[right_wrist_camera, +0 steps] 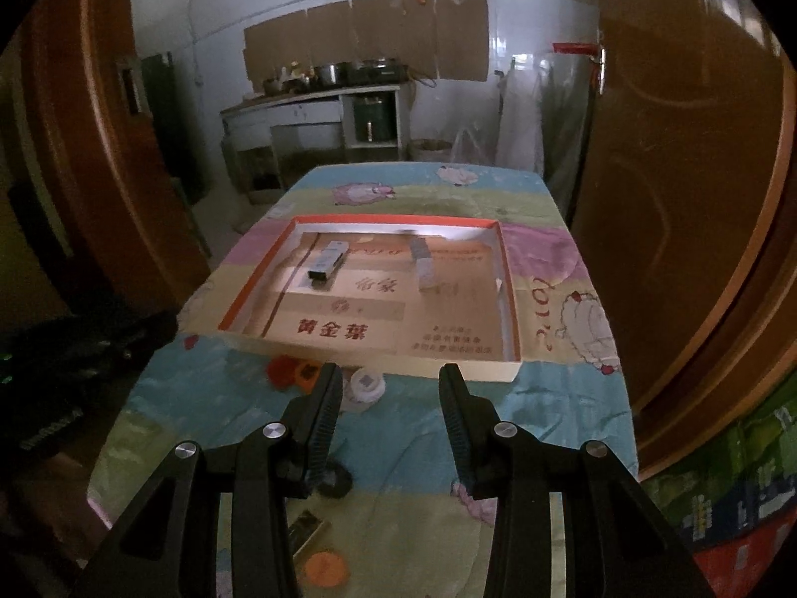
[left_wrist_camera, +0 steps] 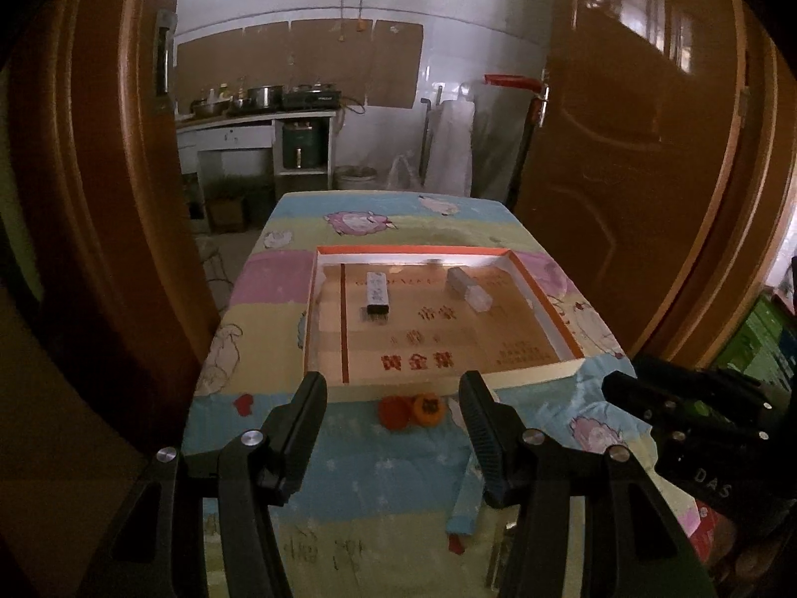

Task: Organize rigid objects
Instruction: 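Withdraw both open tools from the tray back toward the loose items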

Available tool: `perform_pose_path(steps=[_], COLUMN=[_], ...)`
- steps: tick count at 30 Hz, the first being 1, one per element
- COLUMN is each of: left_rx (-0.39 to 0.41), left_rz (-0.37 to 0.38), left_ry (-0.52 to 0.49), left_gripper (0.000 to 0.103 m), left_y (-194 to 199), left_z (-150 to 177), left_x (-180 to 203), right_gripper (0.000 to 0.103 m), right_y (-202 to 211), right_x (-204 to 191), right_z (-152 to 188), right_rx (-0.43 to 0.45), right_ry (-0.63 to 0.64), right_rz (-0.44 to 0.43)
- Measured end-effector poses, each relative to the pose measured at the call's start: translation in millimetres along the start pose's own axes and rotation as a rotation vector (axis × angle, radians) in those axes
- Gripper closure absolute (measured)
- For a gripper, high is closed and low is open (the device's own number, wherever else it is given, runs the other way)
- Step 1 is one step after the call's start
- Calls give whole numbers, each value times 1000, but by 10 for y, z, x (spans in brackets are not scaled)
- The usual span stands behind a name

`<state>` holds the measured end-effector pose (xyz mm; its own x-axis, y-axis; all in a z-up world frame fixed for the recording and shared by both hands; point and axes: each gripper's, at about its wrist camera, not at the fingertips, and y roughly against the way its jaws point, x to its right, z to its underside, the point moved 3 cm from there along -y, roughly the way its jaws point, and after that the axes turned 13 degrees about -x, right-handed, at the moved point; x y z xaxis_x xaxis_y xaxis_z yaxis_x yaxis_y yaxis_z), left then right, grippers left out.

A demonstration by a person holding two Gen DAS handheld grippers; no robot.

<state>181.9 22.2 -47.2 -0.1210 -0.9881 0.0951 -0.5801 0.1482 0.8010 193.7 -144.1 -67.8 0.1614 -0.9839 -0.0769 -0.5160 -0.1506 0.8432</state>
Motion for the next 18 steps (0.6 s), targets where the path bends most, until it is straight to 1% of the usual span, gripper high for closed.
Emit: perform_pose_path(steps=[8, 13, 18], left_rx=[12, 13, 8], left_rz=[21, 37, 51], left_ry=[1, -4, -31], left_gripper=[48, 48, 48], left_y=[134, 170, 195], left_z=[264, 424, 597], left_x=[31, 65, 170], right_gripper=[61, 61, 61], right_y=[146, 222, 283], right_x=[-76, -135, -172], right_z=[319, 523, 699], right_rx=[17, 29, 43], right_ry=[17, 33, 58], right_rz=[-43, -49, -58])
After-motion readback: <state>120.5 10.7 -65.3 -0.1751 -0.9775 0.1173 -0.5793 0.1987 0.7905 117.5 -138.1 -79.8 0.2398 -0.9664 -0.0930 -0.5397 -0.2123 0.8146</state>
